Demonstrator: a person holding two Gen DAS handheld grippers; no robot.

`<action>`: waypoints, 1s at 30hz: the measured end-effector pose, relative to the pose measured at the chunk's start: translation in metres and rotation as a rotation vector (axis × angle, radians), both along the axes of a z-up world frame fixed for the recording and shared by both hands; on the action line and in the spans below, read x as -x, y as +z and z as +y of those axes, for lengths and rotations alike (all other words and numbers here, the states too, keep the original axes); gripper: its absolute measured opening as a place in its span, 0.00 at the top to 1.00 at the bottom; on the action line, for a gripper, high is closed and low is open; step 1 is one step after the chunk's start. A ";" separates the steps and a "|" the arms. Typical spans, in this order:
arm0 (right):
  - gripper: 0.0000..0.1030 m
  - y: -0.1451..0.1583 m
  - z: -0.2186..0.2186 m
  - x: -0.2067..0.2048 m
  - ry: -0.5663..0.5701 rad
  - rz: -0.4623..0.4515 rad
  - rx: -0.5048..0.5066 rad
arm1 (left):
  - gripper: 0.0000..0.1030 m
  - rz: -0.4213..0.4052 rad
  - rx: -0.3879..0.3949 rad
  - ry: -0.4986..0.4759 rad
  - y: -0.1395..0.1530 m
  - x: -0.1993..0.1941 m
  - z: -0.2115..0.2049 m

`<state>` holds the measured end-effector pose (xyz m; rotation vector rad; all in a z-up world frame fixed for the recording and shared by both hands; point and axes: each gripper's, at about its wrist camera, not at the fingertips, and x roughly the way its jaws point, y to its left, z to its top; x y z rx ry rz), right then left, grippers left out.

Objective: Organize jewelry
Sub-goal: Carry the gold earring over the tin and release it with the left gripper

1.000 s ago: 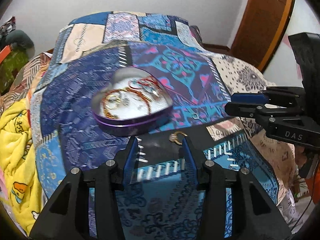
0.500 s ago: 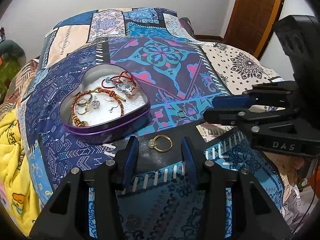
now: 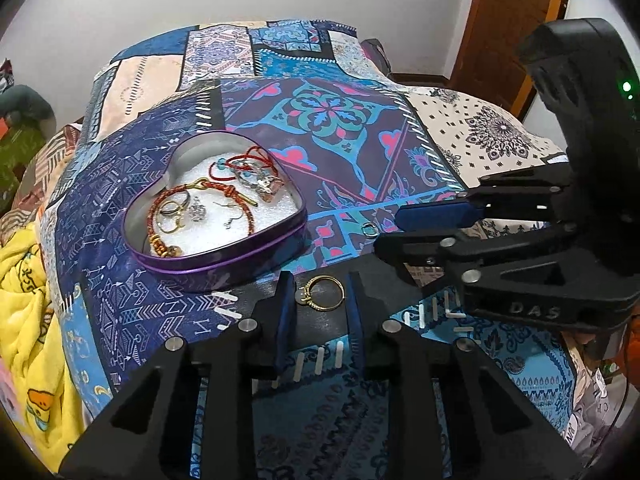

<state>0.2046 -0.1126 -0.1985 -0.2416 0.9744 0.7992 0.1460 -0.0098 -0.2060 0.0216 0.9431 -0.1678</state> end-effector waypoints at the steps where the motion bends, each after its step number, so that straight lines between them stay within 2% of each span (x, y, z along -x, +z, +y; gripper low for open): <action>1: 0.77 0.000 0.003 0.000 0.004 -0.008 0.008 | 0.76 -0.001 0.000 0.003 0.000 0.001 0.001; 6: 0.78 -0.003 0.007 -0.001 0.004 -0.026 0.014 | 0.76 -0.003 0.004 0.006 -0.001 0.002 0.003; 9: 0.91 -0.003 0.008 0.000 0.002 -0.033 0.017 | 0.76 -0.004 0.004 0.007 0.000 0.003 0.004; 18: 0.91 0.004 0.007 0.001 -0.023 -0.037 0.006 | 0.76 -0.007 0.020 0.034 0.005 0.006 0.009; 30: 0.91 0.050 0.003 0.007 -0.052 -0.121 -0.077 | 0.76 -0.107 0.032 0.095 0.044 0.021 0.033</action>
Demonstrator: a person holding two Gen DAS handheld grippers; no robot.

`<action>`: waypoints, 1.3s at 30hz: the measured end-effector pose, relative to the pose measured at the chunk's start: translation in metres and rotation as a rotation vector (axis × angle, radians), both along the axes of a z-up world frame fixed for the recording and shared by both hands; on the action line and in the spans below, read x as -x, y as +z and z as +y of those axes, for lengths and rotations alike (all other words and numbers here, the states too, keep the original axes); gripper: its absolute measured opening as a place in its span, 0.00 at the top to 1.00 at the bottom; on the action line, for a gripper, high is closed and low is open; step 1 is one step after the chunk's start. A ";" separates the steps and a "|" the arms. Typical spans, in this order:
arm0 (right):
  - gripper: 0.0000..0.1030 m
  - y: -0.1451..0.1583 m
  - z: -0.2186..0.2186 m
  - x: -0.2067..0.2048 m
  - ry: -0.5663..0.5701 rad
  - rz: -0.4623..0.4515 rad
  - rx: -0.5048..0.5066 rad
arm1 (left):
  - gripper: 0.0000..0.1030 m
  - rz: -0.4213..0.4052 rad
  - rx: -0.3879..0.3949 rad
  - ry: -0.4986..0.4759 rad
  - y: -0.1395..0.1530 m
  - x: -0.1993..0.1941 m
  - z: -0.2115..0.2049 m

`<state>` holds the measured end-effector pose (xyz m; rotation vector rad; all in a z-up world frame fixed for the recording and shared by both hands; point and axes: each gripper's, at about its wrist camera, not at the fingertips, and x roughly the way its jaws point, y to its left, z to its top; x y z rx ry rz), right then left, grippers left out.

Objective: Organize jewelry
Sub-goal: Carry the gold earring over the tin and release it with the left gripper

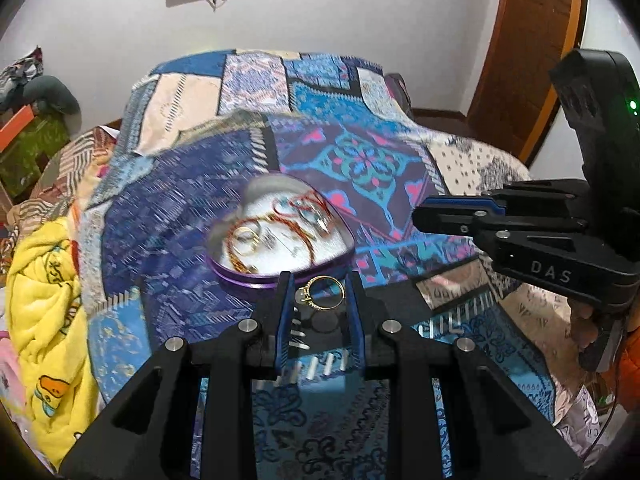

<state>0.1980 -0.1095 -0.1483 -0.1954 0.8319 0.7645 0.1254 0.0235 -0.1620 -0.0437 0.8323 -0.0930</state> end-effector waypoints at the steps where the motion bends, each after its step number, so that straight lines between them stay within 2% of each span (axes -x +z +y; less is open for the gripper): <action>1: 0.91 0.002 0.001 0.000 0.000 -0.006 -0.003 | 0.76 -0.009 0.000 0.004 0.004 0.001 0.002; 7: 0.91 0.018 0.010 0.001 0.013 -0.045 -0.032 | 0.76 -0.070 -0.001 0.041 0.024 0.003 0.018; 12: 0.91 0.020 0.024 -0.001 0.033 -0.046 -0.053 | 0.76 -0.088 -0.003 0.064 0.028 0.000 0.030; 19: 0.91 0.013 0.047 -0.007 0.082 -0.026 -0.049 | 0.76 -0.053 0.019 0.059 0.014 -0.008 0.038; 25: 0.91 -0.002 0.062 -0.024 0.109 0.069 -0.068 | 0.76 -0.020 -0.012 0.024 -0.001 -0.020 0.030; 33: 0.91 -0.011 0.074 -0.027 0.132 0.095 -0.046 | 0.76 -0.012 -0.004 0.014 -0.009 -0.028 0.034; 39: 0.91 -0.010 0.075 -0.027 0.125 0.076 -0.034 | 0.76 -0.021 0.020 0.029 -0.010 -0.029 0.040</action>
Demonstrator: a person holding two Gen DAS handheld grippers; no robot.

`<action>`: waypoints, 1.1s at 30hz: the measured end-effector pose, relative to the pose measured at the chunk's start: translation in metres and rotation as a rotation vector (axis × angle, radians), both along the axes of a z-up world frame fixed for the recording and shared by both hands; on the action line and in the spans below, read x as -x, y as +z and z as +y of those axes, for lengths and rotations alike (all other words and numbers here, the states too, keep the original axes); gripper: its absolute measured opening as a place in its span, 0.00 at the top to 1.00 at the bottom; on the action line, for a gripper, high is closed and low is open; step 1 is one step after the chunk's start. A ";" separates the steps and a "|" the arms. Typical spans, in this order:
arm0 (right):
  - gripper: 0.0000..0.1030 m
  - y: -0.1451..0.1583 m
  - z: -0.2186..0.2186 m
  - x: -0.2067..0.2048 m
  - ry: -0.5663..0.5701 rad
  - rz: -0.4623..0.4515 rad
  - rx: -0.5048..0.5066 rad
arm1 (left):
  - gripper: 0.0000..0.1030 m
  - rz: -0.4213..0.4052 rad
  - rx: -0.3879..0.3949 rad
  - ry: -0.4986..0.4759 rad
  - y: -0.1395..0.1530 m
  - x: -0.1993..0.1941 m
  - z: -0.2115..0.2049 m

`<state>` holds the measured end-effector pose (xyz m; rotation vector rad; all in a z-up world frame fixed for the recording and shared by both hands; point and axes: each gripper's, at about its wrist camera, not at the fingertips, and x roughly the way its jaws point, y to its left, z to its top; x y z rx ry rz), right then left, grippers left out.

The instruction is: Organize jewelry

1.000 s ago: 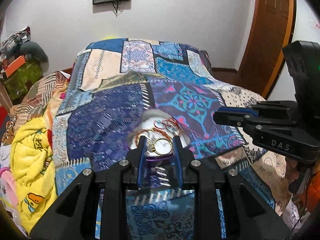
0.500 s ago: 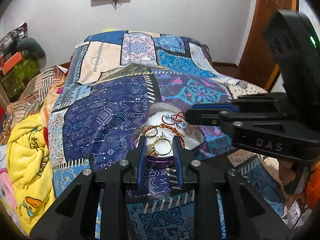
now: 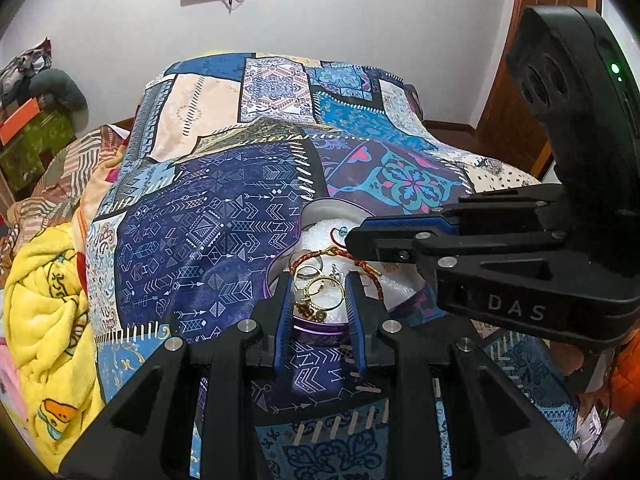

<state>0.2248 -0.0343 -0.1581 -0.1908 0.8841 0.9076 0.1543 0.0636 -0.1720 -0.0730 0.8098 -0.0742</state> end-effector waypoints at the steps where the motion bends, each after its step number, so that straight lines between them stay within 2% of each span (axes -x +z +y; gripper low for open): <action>1: 0.91 0.001 0.000 0.000 -0.001 -0.005 -0.001 | 0.76 -0.001 0.001 0.001 0.000 0.000 0.000; 13: 0.88 0.011 -0.007 0.002 -0.017 -0.021 0.000 | 0.71 -0.010 0.000 0.014 0.003 0.004 0.000; 20: 0.88 0.027 -0.018 0.012 -0.033 -0.053 -0.012 | 0.71 -0.040 0.005 0.053 0.022 0.016 0.004; 26: 0.88 0.063 -0.036 0.030 -0.069 -0.120 -0.064 | 0.71 -0.135 0.009 0.099 0.065 0.037 0.004; 33: 0.88 0.136 -0.070 0.075 -0.159 -0.308 -0.189 | 0.70 -0.357 -0.024 0.138 0.143 0.085 -0.015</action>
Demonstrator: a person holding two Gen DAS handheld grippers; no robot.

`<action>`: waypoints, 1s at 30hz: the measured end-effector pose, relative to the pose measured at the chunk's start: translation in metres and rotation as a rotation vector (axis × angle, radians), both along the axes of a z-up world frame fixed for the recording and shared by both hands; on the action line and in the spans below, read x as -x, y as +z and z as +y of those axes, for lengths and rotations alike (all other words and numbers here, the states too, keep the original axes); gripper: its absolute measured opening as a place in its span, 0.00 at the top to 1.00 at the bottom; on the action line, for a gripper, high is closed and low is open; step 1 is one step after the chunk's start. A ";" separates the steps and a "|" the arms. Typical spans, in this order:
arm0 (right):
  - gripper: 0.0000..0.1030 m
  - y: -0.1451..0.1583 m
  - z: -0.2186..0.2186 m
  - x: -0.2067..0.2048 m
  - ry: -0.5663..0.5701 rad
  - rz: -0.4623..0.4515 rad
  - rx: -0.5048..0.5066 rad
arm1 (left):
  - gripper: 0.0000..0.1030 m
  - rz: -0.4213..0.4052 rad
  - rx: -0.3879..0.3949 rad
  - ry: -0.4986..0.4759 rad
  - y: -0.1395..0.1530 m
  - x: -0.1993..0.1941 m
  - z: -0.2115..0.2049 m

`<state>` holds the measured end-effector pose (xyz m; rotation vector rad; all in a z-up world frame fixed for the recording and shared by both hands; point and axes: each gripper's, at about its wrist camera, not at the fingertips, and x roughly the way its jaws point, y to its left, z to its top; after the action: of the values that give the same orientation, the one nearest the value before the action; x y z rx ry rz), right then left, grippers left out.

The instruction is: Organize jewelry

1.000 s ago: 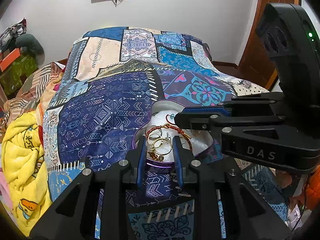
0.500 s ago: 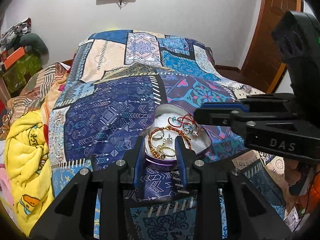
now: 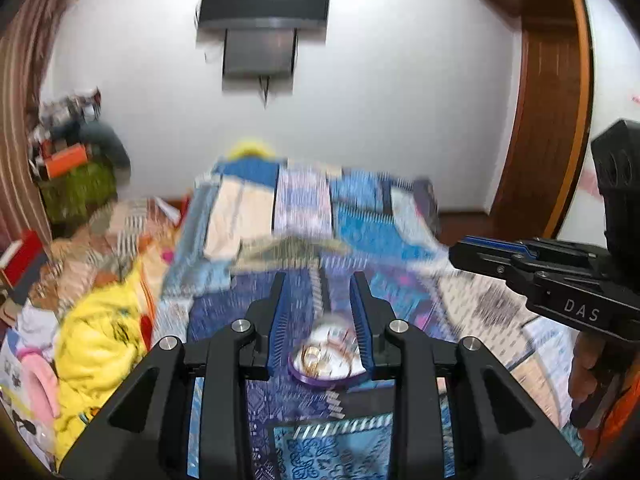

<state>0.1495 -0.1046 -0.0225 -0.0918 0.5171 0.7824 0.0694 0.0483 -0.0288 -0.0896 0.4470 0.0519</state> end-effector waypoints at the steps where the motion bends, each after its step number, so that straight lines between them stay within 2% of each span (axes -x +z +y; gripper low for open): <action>1: 0.88 0.010 -0.005 0.009 -0.012 -0.031 -0.018 | 0.69 -0.030 -0.006 0.005 0.009 0.008 -0.003; 6: 0.87 0.049 -0.027 0.054 -0.064 -0.171 -0.114 | 0.55 -0.186 -0.024 0.037 0.049 0.049 -0.017; 8: 0.81 0.057 -0.032 0.067 -0.080 -0.204 -0.141 | 0.49 -0.238 -0.032 0.051 0.061 0.065 -0.022; 10: 0.57 0.063 -0.036 0.079 -0.103 -0.239 -0.166 | 0.44 -0.278 -0.039 0.060 0.069 0.079 -0.025; 12: 0.42 0.066 -0.038 0.088 -0.134 -0.277 -0.179 | 0.36 -0.308 -0.056 0.071 0.074 0.089 -0.029; 13: 0.36 0.067 -0.038 0.091 -0.152 -0.294 -0.181 | 0.33 -0.319 -0.067 0.081 0.076 0.094 -0.031; 15: 0.28 0.067 -0.036 0.095 -0.173 -0.309 -0.185 | 0.17 -0.343 -0.081 0.106 0.079 0.102 -0.033; 17: 0.20 0.066 -0.037 0.097 -0.190 -0.315 -0.191 | 0.07 -0.358 -0.081 0.127 0.080 0.108 -0.031; 22: 0.02 0.063 -0.035 0.098 -0.261 -0.347 -0.180 | 0.04 -0.362 -0.061 0.148 0.079 0.112 -0.025; 30: 0.02 0.059 -0.037 0.106 -0.258 -0.343 -0.158 | 0.03 -0.347 -0.037 0.153 0.074 0.109 -0.017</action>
<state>0.0433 -0.1420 0.0370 -0.0109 0.1358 0.5375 -0.0393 0.0309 0.0453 -0.0943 0.0914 0.1923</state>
